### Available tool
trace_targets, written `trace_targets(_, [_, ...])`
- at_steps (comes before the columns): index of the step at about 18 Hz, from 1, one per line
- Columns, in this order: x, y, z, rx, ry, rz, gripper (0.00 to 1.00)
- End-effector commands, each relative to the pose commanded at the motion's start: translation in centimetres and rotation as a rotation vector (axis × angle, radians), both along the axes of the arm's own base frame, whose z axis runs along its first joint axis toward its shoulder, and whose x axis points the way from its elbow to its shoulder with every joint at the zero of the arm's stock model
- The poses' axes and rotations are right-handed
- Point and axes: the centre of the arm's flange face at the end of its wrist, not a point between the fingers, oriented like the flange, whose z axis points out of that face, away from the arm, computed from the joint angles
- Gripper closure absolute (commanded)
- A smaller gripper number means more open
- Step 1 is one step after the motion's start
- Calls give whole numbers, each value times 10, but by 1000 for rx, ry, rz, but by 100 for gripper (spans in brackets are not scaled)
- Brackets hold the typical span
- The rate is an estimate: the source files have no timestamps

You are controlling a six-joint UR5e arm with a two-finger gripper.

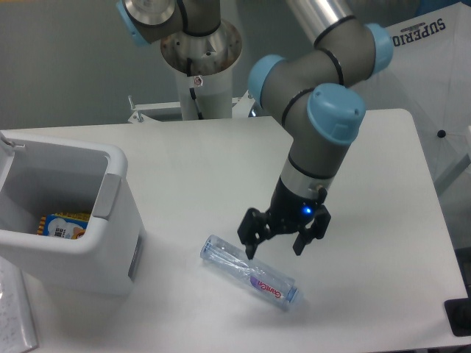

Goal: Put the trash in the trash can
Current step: 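Move the open gripper over the clear water bottle, then lower the gripper and close it around the bottle's pink label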

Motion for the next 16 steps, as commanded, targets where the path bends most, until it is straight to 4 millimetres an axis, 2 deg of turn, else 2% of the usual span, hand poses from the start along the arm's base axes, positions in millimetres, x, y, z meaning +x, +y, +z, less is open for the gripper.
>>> trace_targets(3, [2, 11, -21, -80, 17, 70, 0])
trace_targets(6, [2, 21, -31, -98, 19, 90, 0])
trace_targets(12, [-13, 46, -57, -211, 97, 182, 0])
trace_targets(16, [-14, 46, -70, -247, 100, 229, 0])
